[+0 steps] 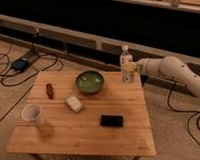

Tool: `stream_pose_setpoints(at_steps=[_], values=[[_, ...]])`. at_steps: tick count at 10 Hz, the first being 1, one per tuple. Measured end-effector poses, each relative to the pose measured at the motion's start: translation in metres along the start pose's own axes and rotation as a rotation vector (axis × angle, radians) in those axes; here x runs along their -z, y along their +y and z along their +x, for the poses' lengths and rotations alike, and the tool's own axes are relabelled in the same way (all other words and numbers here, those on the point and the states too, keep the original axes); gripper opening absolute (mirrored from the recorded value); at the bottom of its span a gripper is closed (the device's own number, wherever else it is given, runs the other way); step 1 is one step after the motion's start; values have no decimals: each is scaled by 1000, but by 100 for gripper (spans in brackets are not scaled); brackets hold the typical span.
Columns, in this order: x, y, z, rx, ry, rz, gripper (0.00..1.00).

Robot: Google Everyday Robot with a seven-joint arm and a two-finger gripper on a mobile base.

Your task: Stand the bottle upright

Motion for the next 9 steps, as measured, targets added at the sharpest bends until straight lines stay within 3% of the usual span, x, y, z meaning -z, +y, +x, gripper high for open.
stream_pose_setpoints(at_steps=[6, 9], values=[[-1, 1, -1, -3, -2, -5, 0], [-3, 11, -9, 4, -53, -61, 0]])
